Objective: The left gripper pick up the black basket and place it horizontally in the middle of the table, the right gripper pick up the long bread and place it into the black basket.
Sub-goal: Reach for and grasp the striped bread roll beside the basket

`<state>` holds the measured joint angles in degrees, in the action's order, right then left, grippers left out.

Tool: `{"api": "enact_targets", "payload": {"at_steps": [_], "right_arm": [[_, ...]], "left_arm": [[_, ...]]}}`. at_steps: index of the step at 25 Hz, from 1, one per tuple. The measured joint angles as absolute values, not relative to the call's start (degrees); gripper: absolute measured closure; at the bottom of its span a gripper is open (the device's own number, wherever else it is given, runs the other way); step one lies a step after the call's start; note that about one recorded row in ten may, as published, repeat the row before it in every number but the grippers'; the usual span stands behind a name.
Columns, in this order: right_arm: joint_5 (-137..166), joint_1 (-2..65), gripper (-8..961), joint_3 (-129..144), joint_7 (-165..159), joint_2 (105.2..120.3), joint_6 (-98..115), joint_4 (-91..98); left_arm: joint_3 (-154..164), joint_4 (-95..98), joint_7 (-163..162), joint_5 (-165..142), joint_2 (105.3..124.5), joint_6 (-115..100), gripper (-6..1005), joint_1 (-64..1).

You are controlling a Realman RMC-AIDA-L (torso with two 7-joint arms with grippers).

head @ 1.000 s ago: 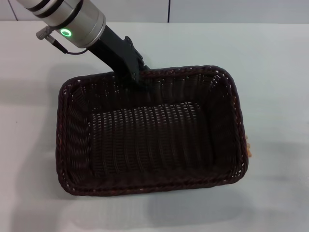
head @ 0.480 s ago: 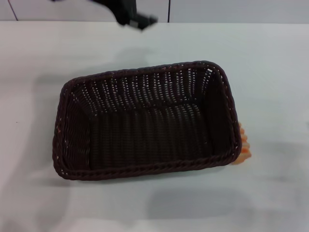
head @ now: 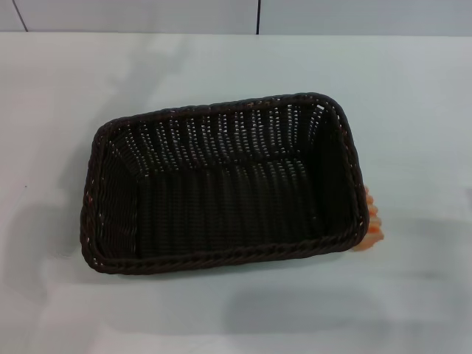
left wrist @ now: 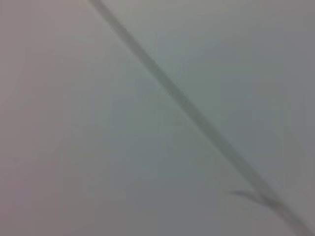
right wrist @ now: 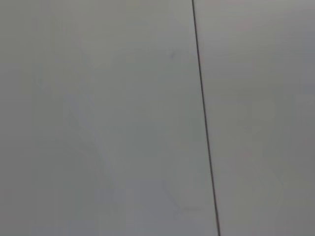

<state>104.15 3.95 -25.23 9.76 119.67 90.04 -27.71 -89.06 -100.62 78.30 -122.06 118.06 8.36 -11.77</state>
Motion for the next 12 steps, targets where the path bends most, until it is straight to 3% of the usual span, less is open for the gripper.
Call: {"api": "enact_targets", "payload": {"at_steps": [5,12], "right_arm": [[104.1,4.0,116,-22.4,10.0,119.61,89.1,-27.5],[104.1,4.9,116,-17.5,10.0,119.71,86.6,-27.9]], "left_arm": [[-78.1,-95.2,79.6,-125.2,118.00,-16.1,198,-5.6],[-68.2,-77.4,66.6,-137.4,118.26,-46.9,200,-3.8]]}}
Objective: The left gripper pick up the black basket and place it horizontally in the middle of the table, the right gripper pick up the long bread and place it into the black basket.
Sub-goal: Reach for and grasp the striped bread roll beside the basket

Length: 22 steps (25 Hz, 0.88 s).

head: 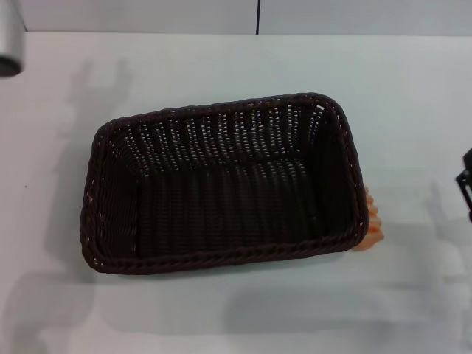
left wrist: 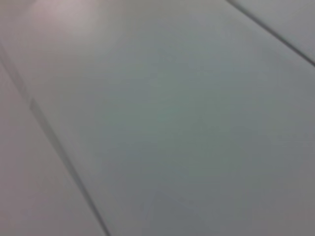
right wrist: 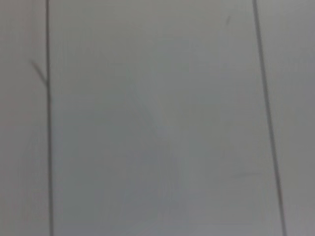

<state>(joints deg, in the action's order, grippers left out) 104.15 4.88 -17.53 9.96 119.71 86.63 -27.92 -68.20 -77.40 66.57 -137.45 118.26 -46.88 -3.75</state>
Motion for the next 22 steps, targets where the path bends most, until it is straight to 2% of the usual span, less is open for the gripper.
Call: {"api": "enact_targets", "payload": {"at_steps": [3,4,12,22], "right_arm": [[104.1,5.7,116,-16.0,9.9,119.76,84.5,-28.0],[104.1,5.9,116,-15.5,9.9,119.77,84.0,-28.1],[104.2,8.5,116,-11.2,9.9,119.80,80.4,-29.0],[104.5,12.0,116,-10.6,9.8,119.80,71.4,-30.0]], "left_arm": [[-68.1,-74.5,57.3,-138.2,118.13,-48.6,201,-3.0],[-69.0,-67.7,43.0,-140.8,117.99,-52.5,201,-2.5],[-74.1,-46.2,8.3,-147.7,117.99,-66.8,202,-4.1],[-74.8,-42.1,6.9,-149.3,118.02,-67.0,202,-6.0]]}}
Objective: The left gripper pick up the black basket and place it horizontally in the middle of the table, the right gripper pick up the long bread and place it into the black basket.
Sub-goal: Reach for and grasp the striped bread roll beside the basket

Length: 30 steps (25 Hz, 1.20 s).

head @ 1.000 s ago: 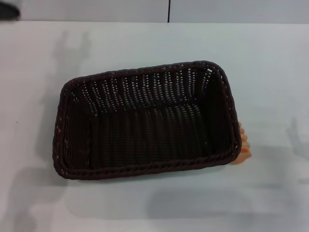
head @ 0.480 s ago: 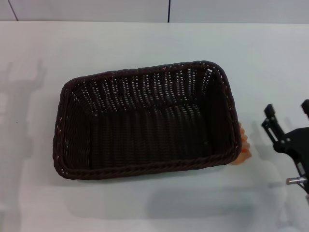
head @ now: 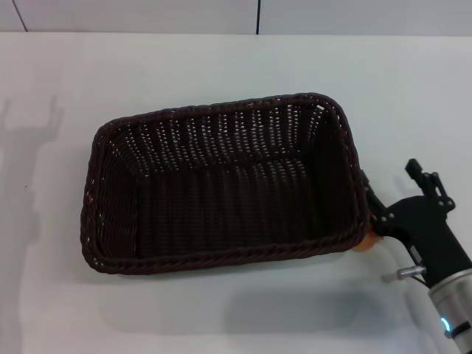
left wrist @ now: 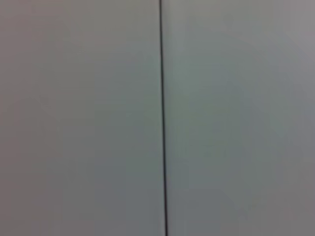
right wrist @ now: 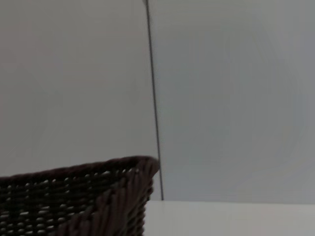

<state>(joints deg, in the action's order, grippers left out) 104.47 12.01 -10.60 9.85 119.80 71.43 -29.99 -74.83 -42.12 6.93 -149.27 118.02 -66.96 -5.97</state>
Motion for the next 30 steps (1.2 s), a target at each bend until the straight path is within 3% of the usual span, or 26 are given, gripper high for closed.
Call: {"api": "enact_targets", "payload": {"at_steps": [16,30], "right_arm": [[104.2,15.8,153,-11.6,9.6,119.79,60.6,-30.3],[104.2,14.4,230,-19.0,10.0,119.67,55.8,-30.9]], "left_arm": [[-74.6,-39.9,7.0,-150.3,117.95,-66.4,202,-8.3],[-74.7,-39.3,6.5,-152.5,117.94,-66.5,202,-8.7]]}}
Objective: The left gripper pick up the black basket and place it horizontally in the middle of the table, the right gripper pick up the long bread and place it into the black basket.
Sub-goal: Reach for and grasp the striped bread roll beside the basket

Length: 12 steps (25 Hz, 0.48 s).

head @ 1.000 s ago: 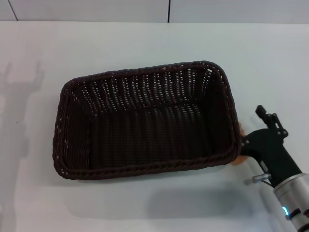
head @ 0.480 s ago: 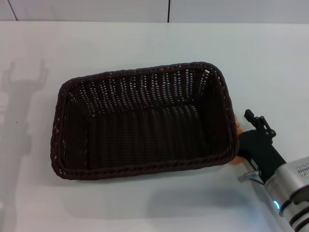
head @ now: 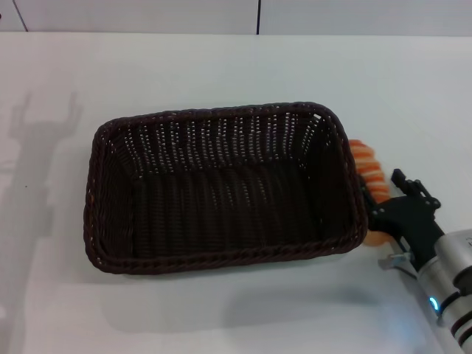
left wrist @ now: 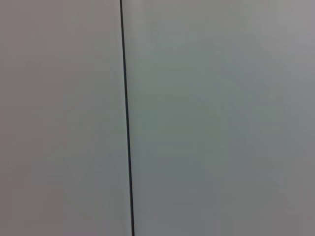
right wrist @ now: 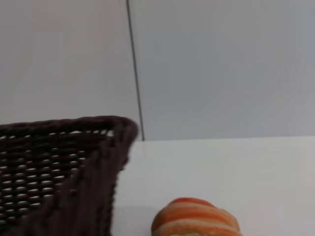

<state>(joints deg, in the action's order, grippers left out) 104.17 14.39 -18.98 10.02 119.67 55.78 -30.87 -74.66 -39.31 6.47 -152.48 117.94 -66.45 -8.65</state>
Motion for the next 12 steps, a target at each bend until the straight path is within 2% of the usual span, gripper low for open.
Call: {"api": "enact_targets", "payload": {"at_steps": [6,12], "right_arm": [[104.0,11.5,314,-18.9,10.2,119.75,64.3,-31.1],[104.0,10.5,516,-18.9,10.3,119.76,68.7,-31.2]], "left_arm": [[-74.5,-39.0,6.4,-152.9,117.95,-66.8,203,-8.7],[-74.5,-38.8,6.4,-153.2,117.97,-66.8,203,-8.7]]}}
